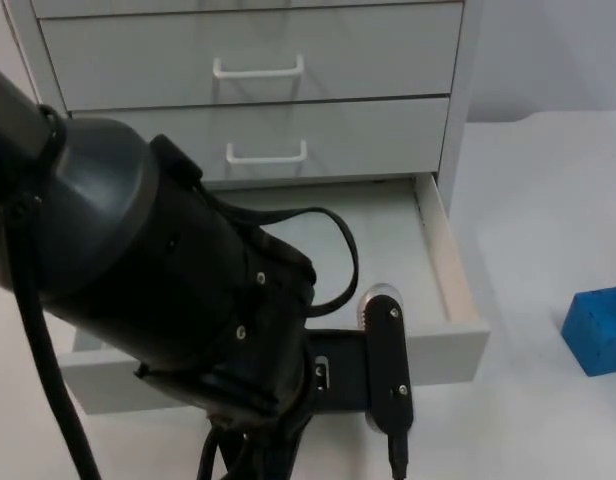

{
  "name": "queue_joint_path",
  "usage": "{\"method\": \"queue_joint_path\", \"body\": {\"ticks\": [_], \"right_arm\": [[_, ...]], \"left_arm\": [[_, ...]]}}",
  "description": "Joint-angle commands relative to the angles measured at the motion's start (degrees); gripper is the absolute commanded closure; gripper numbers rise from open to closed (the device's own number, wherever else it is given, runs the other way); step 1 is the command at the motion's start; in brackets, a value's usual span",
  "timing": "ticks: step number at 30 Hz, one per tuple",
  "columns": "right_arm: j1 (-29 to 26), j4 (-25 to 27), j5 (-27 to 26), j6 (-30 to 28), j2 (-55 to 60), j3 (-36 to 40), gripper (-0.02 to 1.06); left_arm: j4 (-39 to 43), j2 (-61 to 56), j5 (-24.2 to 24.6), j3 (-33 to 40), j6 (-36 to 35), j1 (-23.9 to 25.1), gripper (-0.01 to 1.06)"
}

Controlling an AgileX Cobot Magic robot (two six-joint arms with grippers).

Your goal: Open the drawer with the left hand, place the block into the drawer with the right hand, then close the drawer with the left hand.

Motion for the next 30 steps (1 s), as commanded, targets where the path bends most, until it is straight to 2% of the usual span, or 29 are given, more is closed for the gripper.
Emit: {"method": "queue_joint_path", "body": {"ticks": [1,3,5,6,9,10,13,15,16,20,25,30], "right_arm": [[-0.25,0.11,-0.19,-0.09,-0.08,0.03,-0.01],[-0.25,0.11,-0.19,-0.09,-0.08,0.03,-0.01],[-0.25,0.11,-0.19,-0.09,-0.08,0.03,-0.01],[-0.25,0.11,-0.19,-0.09,-0.08,0.03,-0.01],[-0.25,0.11,-0.19,-0.09,-0.08,0.03,-0.01],[-0.25,0.11,-0.19,-0.09,-0.08,0.03,-0.01],[-0.25,0.11,-0.19,-0.09,-0.08,0.03,-0.01],[-0.25,0.11,-0.19,-0.09,-0.08,0.03,-0.01],[-0.25,0.11,-0.19,-0.09,-0.08,0.03,-0.01],[-0.25,0.11,-0.19,-0.09,-0.08,0.03,-0.01],[-0.25,0.11,-0.05,-0.09,-0.08,0.03,-0.01],[-0.25,0.11,0.42,-0.09,-0.08,0.03,-0.01]], "left_arm": [[-3.76,0.14,-1.3,0.85,-0.78,-0.39,1.0],[-3.63,-0.34,-1.15,0.85,-0.49,-0.39,0.84],[-3.63,-1.17,-0.81,0.85,0.06,-0.39,0.6],[-3.63,-1.17,-0.81,0.85,0.06,-0.39,0.6],[-4.53,-3.41,0.48,0.73,0.43,-0.39,0.25],[-5.65,-4.23,1.31,0.48,0.89,-0.39,0.2],[-8.26,-6.82,2.25,0.48,3.68,-0.39,0.15],[-14.33,-10.6,3.19,0.48,9.7,-0.39,0.15],[-14.33,-10.6,3.19,0.48,9.7,-0.39,0.15],[-24.34,-17.2,5.22,0.48,17.82,-0.39,0.15],[-30.63,-23.87,7.52,0.48,20.01,-0.13,0.15],[-32.21,-31.5,10.75,0.48,19.74,0.0,0.15]]}}
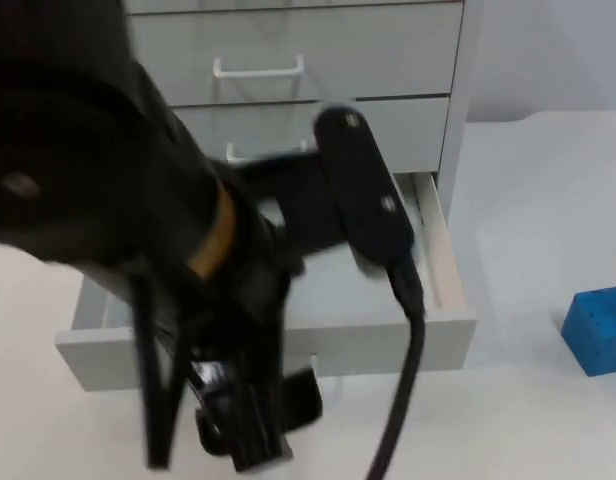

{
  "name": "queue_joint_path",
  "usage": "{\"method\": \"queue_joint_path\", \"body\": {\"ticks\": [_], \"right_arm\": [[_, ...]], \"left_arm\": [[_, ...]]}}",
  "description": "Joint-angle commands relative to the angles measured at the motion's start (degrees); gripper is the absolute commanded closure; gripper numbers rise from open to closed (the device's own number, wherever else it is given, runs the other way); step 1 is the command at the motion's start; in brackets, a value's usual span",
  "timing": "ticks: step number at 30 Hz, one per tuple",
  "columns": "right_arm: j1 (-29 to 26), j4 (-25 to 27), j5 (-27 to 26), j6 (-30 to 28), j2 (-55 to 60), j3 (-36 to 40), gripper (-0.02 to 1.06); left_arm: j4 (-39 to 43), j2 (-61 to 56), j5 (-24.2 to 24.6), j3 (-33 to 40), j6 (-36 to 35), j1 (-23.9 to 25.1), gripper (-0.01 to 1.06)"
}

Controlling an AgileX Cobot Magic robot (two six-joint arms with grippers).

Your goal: Open the drawer with the left hand, place the block into the drawer with the right hand, then close the drawer with the left hand.

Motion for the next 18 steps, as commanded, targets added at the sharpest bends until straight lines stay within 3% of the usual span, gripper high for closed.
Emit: {"method": "queue_joint_path", "body": {"ticks": [1,6,9,10,14,15,18], "right_arm": [[-0.25,0.11,0.42,-0.09,-0.08,0.03,-0.01],[-0.25,0.11,1.53,-0.09,-0.08,0.03,-0.01],[-0.25,0.11,2.52,-0.09,-0.08,0.03,-0.01],[-0.25,0.11,2.52,-0.09,-0.08,0.03,-0.01],[-0.25,0.11,2.78,-0.09,-0.08,0.03,-0.01],[-0.25,0.11,2.78,-0.09,-0.08,0.03,-0.01],[-0.25,0.94,2.97,-0.09,-0.08,0.03,-0.01]], "left_arm": [[-1.52,-3.67,2.12,-0.28,-0.08,0.05,0.15],[-4.98,-10.74,3.12,-0.28,-0.46,5.37,0.15],[-9.75,-16.63,3.12,-0.28,0.3,15.12,0.15],[-9.75,-16.63,3.12,-0.28,0.3,15.12,0.15],[-14.36,-22.61,4.95,-0.17,0.76,28.63,0.15],[-14.36,-22.61,4.95,-0.17,0.76,28.63,0.15],[-21.82,-26.69,8.92,-0.17,3.85,40.46,0.15]]}}
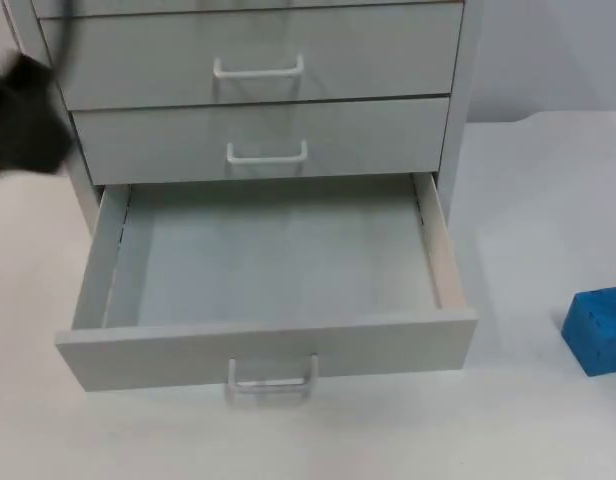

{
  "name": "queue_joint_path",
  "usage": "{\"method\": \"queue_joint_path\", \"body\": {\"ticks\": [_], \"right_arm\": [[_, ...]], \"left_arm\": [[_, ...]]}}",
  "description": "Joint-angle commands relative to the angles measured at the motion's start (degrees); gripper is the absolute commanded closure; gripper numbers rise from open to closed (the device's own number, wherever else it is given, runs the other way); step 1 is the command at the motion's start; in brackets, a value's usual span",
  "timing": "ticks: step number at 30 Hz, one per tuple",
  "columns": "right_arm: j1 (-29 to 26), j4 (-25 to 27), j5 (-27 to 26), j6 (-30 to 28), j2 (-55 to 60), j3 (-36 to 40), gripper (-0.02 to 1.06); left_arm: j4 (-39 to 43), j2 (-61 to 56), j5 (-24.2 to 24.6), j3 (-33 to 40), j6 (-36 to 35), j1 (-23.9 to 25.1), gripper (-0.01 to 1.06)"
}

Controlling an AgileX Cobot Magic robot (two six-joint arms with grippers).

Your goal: Open the drawer with the left hand, place the block into the drawer with the right hand, then close the drawer with the left hand.

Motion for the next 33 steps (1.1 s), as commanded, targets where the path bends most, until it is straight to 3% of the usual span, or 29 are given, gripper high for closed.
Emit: {"method": "queue_joint_path", "body": {"ticks": [1,5,10,21,25,27,33], "right_arm": [[-0.25,0.73,0.25,-0.09,-0.08,0.03,-0.01],[-0.25,0.85,0.66,-0.09,-0.08,0.03,-0.01],[-0.25,0.85,1.38,-0.09,-0.08,0.03,-0.01],[-0.25,0.85,1.37,-0.09,-0.08,0.03,-0.01],[-0.14,2.3,1.49,-0.09,-0.08,0.03,-0.01],[-0.14,2.72,1.38,-0.09,-0.08,0.03,-0.01],[-0.14,3.84,0.0,-0.32,2.67,-0.25,-0.01]], "left_arm": [[-5.82,-2.38,2.83,-0.17,1.93,6.07,0.15],[-14.54,-6.23,6.02,-0.17,6.4,17.02,0.15],[-16.38,-8.99,6.7,-0.17,6.81,23.11,0.15],[-20.68,-9.97,6.91,1.52,11.72,23.51,0.14],[-21.25,-10.02,6.52,5.26,11.98,23.51,0.0],[-21.25,-10.11,6.52,5.65,11.88,23.51,0.0],[-21.75,-10.11,2.3,11.48,10.69,23.51,0.0]]}}
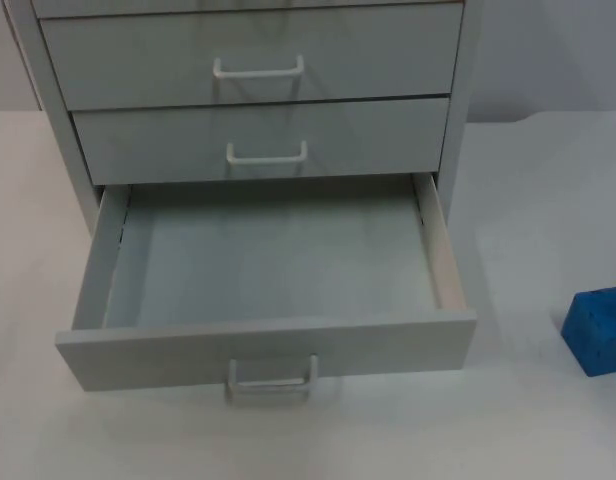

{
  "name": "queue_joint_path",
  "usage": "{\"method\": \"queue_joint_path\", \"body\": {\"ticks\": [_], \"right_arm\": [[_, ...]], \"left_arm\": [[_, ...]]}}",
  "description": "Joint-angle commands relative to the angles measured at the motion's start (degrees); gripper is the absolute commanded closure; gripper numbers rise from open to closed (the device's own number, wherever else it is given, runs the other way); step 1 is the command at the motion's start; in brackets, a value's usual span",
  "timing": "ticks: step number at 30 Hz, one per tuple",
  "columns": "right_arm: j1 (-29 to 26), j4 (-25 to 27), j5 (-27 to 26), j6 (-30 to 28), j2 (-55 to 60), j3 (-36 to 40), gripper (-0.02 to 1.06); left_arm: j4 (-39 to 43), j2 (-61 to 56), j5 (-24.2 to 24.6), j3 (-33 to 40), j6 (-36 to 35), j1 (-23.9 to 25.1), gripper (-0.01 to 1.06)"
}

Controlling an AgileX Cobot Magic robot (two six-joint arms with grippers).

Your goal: Open the drawer with the left hand, place the block into the drawer with the right hand, then close the drawer with the left hand.

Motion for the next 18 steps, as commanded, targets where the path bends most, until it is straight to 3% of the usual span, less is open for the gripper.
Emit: {"method": "queue_joint_path", "body": {"ticks": [1,10,15,16,18], "right_arm": [[-0.14,0.17,-0.73,-0.59,1.98,-0.51,-0.01],[-0.14,2.8,-0.73,-1.31,13.8,-4.75,-0.01],[5.43,2.95,-3.69,-1.31,19.89,-8.25,-0.01],[7.65,1.55,-4.56,-0.75,21.34,-9.4,-0.01],[11.46,-4.99,-6.94,6.78,24.94,-10.97,-0.01]], "left_arm": [[-1.41,-0.27,-2.07,1.96,-1.14,0.2,0.0],[-2.59,-1.73,-2.28,2.09,-1.14,0.2,0.0],[-2.59,-3.55,-2.28,2.09,-0.67,0.2,0.0],[-2.12,-3.82,-2.28,2.09,-0.67,0.2,0.0],[-1.96,-4.18,-2.28,2.09,-0.67,0.2,0.0]]}}
